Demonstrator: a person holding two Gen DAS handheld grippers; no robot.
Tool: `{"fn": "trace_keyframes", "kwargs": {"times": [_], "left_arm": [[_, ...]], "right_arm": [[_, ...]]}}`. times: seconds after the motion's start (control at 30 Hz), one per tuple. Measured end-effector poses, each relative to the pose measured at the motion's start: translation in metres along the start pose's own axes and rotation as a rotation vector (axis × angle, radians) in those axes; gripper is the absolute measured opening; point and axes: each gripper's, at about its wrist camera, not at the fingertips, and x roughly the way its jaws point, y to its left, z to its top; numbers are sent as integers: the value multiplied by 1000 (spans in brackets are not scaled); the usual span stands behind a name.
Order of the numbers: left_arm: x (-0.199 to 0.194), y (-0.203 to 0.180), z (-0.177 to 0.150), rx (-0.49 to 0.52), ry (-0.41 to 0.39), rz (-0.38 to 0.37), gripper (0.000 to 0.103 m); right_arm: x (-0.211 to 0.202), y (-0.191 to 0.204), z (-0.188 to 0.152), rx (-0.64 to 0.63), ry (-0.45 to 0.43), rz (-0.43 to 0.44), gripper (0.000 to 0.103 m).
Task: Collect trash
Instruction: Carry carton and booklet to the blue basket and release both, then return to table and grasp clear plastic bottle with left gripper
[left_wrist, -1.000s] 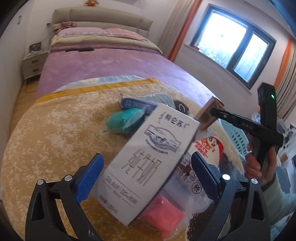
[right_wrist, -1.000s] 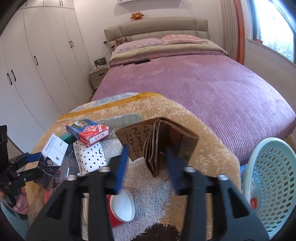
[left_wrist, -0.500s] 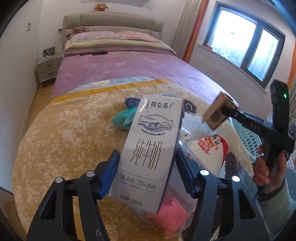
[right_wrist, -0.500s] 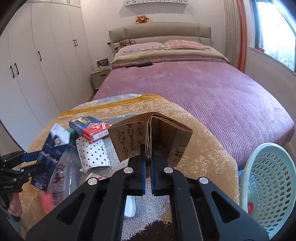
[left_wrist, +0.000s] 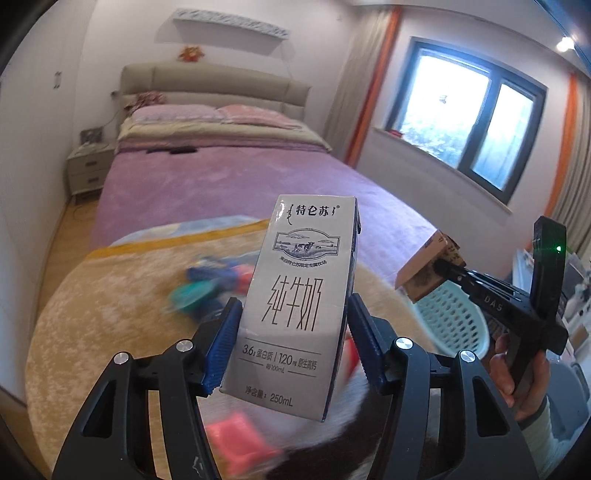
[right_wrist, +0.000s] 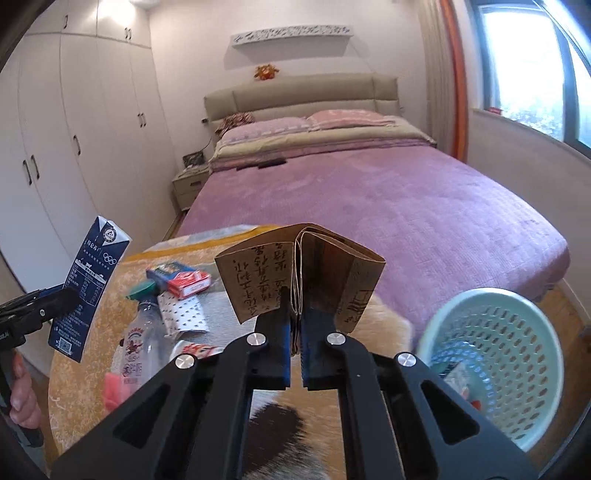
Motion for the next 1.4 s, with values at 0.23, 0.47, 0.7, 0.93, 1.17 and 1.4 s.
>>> {"fn": "trace_keyframes", "kwargs": {"times": [0.23,0.47,0.7,0.93,1.17,1.4], "left_arm": [[38,-74,12,21,19,-140,57],[90,-144,15,113,60,-182,57],[150,-194,1,189,169,-206,57],[182,-214,-6,181,192,-223,59],[181,-214,-11,112,157,-255,77],[153,-188,-15,53,113,-261,81]], "right_arm": [[-23,-58,0,63,7,-115,3],[-33,-128,-11,171,33,-201,3],[-26,-183,-26,264,79,-248,2],[-16,-223,-44,361,130,-258,4],[-9,-238,-58,385,178,-293,39],[-29,-227,-54,369,118,-265,55]]}}
